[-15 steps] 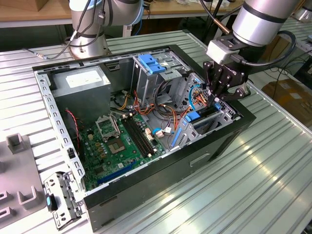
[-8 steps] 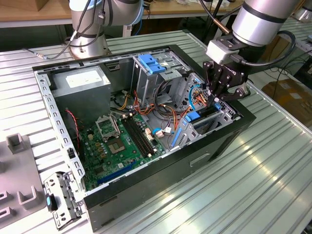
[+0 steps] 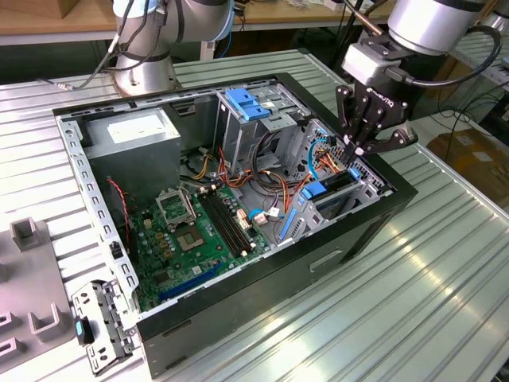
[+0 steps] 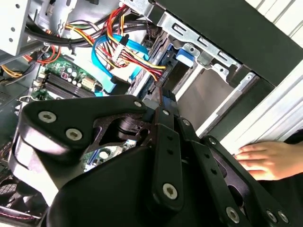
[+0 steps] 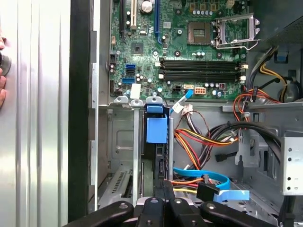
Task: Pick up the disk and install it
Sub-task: 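Insert the second disk wire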
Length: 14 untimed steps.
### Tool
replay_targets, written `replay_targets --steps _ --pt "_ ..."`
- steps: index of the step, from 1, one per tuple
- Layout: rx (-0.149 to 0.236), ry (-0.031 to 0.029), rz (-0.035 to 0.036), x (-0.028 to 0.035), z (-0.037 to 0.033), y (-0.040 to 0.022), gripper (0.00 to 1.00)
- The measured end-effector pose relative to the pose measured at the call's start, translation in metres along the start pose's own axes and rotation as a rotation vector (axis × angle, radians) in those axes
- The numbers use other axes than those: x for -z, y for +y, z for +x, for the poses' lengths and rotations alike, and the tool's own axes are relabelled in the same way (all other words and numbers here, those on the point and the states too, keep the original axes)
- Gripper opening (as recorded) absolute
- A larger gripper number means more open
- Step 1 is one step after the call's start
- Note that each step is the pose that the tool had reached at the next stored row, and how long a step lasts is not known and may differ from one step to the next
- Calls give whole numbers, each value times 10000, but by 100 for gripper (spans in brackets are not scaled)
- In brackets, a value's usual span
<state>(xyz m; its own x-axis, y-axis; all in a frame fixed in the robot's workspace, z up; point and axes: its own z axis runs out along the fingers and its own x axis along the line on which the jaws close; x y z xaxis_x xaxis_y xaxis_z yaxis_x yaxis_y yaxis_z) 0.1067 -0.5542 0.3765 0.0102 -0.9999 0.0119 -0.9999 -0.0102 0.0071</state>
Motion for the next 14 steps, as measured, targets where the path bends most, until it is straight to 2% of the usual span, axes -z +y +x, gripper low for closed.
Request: replay_targets --steps 5,10,12,14 --pt "1 -5 -6 0 0 70 11" --pt "2 -5 -6 106 -17 73 11" --pt "2 8 -9 140 -49 72 11" --pt "3 29 -32 156 -110 72 11"
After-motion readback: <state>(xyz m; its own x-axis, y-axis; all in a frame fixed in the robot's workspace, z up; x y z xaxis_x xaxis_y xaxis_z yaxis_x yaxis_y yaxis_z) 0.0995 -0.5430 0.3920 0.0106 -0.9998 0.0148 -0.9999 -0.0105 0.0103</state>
